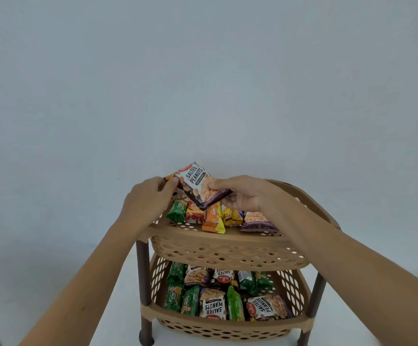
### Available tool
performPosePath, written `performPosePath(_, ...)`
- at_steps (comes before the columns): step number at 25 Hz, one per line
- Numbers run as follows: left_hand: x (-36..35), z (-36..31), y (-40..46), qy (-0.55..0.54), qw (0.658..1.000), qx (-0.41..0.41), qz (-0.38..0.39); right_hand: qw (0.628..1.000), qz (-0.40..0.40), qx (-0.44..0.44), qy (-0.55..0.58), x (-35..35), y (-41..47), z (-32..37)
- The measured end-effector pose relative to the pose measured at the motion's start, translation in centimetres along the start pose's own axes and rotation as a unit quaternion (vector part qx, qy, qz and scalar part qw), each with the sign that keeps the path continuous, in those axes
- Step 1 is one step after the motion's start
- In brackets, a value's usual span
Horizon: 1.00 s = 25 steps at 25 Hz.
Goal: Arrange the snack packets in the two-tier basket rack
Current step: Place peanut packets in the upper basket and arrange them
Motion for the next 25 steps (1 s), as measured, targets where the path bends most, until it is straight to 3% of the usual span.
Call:
performPosePath(2, 0.1, 1.9, -0.7, 0.046, 0.999, 0.007, -0.012, 0.995, 0.000, -0.018, -0.093, -0.1, 0.5, 0.2)
performPosePath(4, -0.4, 3.2, -1.6, -0.002, 0.998, 0.053, 0.015, 0.980, -0.002, -0.040, -0.197, -0.9, 1.0, -0.4)
performPosePath(8, -1.0, 4.1, -1.8, -0.048, 0.996, 0.071, -0.007, 0.942, 0.009, -0.050, -0.333, -4.0, 2.3, -2.2)
performPosePath(12, -1.0, 4.5, -1.8, -0.054, 0.996, 0.066, -0.020, 0.829, -0.043, 0.077, -0.553, -6.1, 3.4, -2.8)
performPosePath(15, -1.2, 4.5, -1.8, -0.053, 0.996, 0.061, -0.029, 0.713, -0.063, 0.144, -0.683, -6.6, 3.0, -2.9)
performPosePath(17, -1.2, 4.4, -1.8, -0.058, 0.996, 0.066, -0.034, 0.677, -0.093, 0.205, -0.701, -6.2, 2.8, -2.6)
performPosePath(21, -1.0, 3.9, -3.2, -0.072, 0.991, 0.048, -0.106, 0.743, -0.197, 0.335, -0.544, -4.5, 1.0, -1.3)
performPosePath(23, -0.8, 2.5, -5.4, -0.087, 0.974, -0.057, -0.201, 0.766, -0.236, 0.399, -0.445, -3.3, -1.2, -1.3)
performPosePath(25, -1.2, 0.5, -8.6, -0.101, 0.940, -0.190, -0.266, 0.762, -0.272, 0.463, -0.362, -1.8, -4.3, -2.4)
Point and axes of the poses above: each hand's wrist, its own y-axis towards the middle knuckle, its own x-axis out of the back of the hand, z = x × y, the point moved 2 cm from there along y, towards the middle knuckle, and after that the axes turned 10 degrees about -z, right-handed, at the moved point
